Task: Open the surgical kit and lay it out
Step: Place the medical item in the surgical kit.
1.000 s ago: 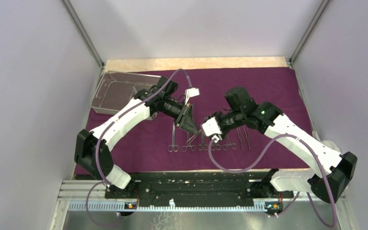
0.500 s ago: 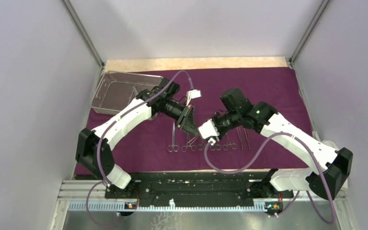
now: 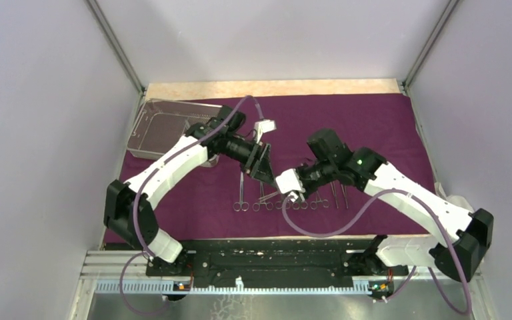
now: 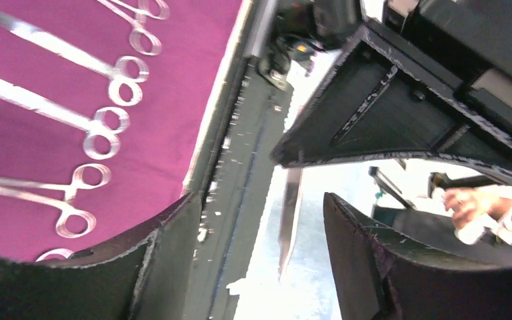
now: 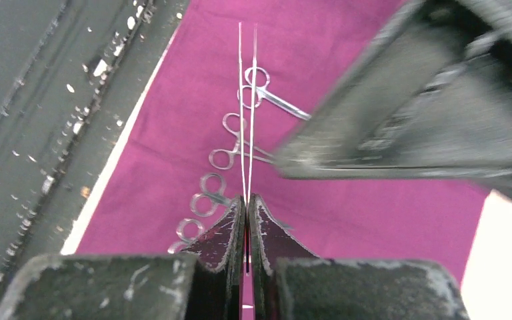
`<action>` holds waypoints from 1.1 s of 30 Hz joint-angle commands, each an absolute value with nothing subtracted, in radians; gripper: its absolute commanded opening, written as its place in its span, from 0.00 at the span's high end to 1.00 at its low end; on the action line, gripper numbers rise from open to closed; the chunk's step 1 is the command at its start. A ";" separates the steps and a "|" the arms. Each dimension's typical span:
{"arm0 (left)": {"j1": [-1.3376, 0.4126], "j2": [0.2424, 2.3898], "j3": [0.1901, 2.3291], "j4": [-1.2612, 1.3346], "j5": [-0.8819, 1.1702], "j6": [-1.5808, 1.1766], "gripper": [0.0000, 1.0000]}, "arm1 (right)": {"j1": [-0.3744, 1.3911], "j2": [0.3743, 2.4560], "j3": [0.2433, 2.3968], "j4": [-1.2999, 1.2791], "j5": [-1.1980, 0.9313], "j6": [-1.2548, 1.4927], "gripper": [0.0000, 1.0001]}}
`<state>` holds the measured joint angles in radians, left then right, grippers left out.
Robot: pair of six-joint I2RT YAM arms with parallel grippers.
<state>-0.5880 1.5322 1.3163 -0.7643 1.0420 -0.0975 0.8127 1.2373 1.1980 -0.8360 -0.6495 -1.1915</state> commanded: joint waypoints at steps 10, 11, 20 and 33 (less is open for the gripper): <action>-0.242 1.214 1.394 -0.683 0.248 -0.350 0.09 | 0.620 0.871 0.735 -0.391 -0.272 0.139 1.00; -0.242 1.215 1.391 -0.681 0.260 -0.350 0.08 | 0.575 0.883 0.739 -0.416 -0.243 0.170 1.00; -0.242 1.210 1.264 -0.554 0.458 -0.439 0.09 | 0.204 1.178 0.843 -0.590 -0.140 0.241 1.00; -0.242 1.206 1.198 -0.500 0.499 -0.454 0.08 | 0.192 1.388 0.886 -0.534 -0.059 0.264 1.00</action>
